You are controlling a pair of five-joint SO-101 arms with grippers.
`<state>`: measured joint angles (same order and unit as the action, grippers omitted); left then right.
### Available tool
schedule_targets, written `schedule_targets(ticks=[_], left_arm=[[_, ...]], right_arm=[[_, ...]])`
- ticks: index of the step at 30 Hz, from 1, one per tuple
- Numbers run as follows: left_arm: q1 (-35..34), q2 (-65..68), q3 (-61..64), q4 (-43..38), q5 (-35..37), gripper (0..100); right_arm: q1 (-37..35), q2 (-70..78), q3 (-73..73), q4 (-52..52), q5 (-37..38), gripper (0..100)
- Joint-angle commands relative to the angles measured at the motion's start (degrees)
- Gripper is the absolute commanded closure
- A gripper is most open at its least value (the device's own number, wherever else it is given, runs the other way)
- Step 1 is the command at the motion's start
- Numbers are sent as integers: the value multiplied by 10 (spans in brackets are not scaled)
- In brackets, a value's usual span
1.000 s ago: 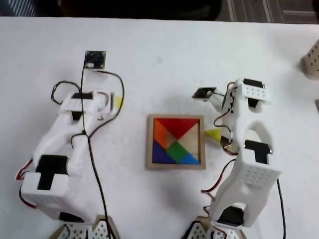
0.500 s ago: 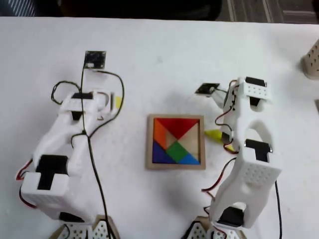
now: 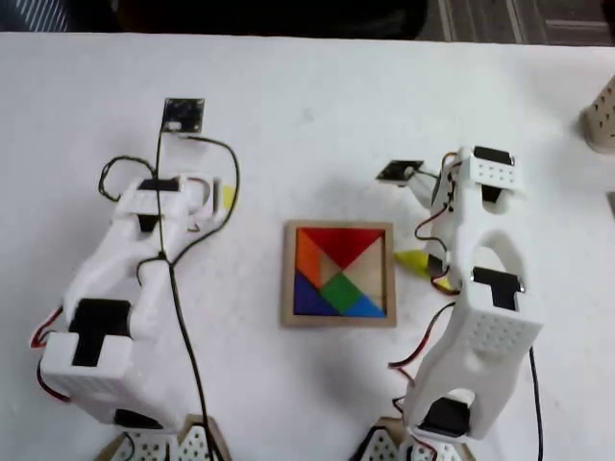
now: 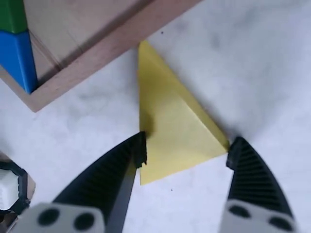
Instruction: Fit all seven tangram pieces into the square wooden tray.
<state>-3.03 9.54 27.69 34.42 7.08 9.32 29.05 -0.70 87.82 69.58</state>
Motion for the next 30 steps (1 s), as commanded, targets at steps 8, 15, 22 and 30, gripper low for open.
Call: schedule_targets(ticks=[8, 15, 22, 30], left_arm=[[-9, -2, -30, 1, 5, 714], [-9, -2, -30, 1, 5, 714], [-9, -2, -30, 1, 5, 714], [-9, -2, -29, 1, 5, 714]], right_arm=[[-15, -1, 18, 15, -4, 717], [-15, -16, 33, 15, 0, 549], [-15, -11, 48, -27, -15, 575], [-6, -10, 48, -59, -36, 718]])
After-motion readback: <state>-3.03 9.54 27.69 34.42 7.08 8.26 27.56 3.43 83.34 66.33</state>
